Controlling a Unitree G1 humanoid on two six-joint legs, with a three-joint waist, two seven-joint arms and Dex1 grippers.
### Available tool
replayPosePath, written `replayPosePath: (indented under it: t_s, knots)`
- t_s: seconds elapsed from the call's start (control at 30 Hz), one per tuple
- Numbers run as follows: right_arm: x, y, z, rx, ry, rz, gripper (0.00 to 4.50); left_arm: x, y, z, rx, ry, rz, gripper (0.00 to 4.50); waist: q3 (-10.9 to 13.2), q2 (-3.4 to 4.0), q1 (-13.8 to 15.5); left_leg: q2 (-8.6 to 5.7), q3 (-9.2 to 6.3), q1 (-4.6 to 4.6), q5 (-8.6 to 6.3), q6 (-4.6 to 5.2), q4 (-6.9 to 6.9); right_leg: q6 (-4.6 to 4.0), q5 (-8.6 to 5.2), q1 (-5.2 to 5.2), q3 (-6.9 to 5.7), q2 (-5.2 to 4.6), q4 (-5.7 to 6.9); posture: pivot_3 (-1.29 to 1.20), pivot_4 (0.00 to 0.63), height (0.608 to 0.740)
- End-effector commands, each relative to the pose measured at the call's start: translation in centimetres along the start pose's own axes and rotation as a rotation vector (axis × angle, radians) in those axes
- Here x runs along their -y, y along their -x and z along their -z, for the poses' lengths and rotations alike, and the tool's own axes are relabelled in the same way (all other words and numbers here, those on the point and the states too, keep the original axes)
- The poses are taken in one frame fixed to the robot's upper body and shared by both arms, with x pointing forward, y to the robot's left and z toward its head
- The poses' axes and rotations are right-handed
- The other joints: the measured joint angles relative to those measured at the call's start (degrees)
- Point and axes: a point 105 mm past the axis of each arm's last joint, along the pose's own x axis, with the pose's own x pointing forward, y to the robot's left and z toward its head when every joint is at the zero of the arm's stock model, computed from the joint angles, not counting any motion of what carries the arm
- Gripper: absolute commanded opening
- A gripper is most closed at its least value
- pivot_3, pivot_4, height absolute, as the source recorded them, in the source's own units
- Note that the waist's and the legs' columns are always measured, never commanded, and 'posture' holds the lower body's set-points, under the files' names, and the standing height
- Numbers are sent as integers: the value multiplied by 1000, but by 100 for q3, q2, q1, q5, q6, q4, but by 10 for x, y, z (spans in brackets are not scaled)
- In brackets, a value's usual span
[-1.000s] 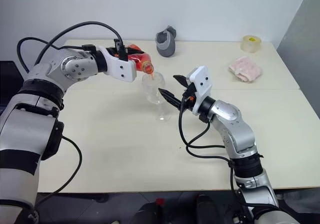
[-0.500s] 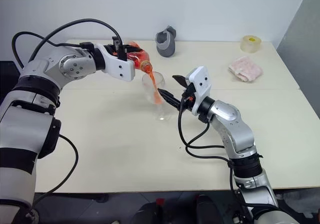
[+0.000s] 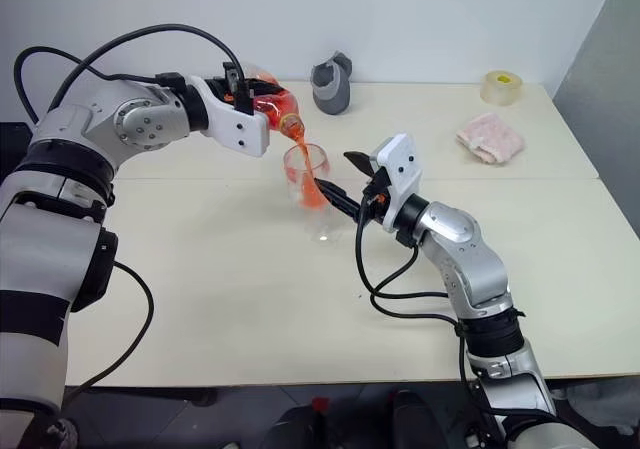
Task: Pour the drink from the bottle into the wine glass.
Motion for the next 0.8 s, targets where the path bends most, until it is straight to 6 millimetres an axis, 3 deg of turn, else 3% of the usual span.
replayPosePath:
  t_s: [0.03, 0.8]
  knots:
    - [-5, 0, -18, 64, 44, -22, 3587, -29, 8, 5, -19, -45, -81, 917, 0, 0, 0, 0, 0, 0, 0, 0, 0, 0, 0, 0, 0, 0, 0, 0, 150, 740]
    - [-4, 0, -18, 64, 44, -19, 3587, -34, 9, 7, -42, -81, -91, 917, 0, 0, -2, -1, 9, -1, 0, 0, 2, 2, -1, -11, 7, 0, 19, 0, 150, 740]
